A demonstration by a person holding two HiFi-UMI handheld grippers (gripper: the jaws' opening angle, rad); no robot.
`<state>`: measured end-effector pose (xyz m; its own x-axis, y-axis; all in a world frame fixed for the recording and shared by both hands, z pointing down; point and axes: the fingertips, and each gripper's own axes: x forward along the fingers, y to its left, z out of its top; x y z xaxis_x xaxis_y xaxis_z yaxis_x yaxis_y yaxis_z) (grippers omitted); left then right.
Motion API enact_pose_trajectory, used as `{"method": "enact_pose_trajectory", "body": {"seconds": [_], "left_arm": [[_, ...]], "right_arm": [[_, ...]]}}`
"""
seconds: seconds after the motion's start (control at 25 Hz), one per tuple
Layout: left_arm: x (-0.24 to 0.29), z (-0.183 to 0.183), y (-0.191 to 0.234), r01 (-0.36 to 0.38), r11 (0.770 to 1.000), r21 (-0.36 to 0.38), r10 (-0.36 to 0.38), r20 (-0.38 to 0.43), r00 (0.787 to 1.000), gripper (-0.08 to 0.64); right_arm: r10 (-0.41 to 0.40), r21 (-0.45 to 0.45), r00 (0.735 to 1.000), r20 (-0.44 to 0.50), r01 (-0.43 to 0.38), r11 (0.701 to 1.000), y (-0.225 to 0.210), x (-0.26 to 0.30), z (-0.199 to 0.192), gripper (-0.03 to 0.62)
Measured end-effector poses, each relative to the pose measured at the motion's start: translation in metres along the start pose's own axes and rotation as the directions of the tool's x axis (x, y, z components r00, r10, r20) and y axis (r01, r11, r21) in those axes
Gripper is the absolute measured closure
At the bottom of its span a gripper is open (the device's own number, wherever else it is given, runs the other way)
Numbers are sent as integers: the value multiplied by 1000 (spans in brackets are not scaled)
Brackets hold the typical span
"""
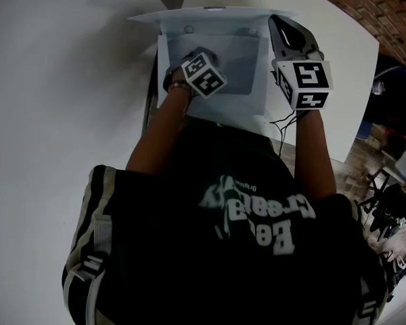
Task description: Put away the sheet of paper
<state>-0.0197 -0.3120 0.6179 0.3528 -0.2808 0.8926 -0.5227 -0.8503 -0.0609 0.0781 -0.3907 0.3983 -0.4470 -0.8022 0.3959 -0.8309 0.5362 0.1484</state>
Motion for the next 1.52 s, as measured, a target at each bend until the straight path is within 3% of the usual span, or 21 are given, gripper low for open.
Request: {"method": "enact_pose_trajectory", "body": {"seconds": [0.32, 0.64, 1.16, 1.52], "left_arm": [[-6, -13, -21, 41, 999, 31, -39, -68, 997, 559], [-6, -6, 11, -78, 997, -1, 78, -44, 996, 558], [-5, -23, -12, -11, 1000, 2, 11, -140, 990, 559], [-17, -19, -4, -51, 999, -4, 50, -124, 991, 559]], "right_arm": [[25, -11, 1000, 12, -25, 1000, 9, -6, -2, 598], [33, -14, 999, 12, -33, 999, 11, -11, -6, 598], [47, -16, 999, 25, -47, 999, 11, -18, -7, 598], [54, -24, 998, 44, -53, 998, 12, -22, -3, 598]]}}
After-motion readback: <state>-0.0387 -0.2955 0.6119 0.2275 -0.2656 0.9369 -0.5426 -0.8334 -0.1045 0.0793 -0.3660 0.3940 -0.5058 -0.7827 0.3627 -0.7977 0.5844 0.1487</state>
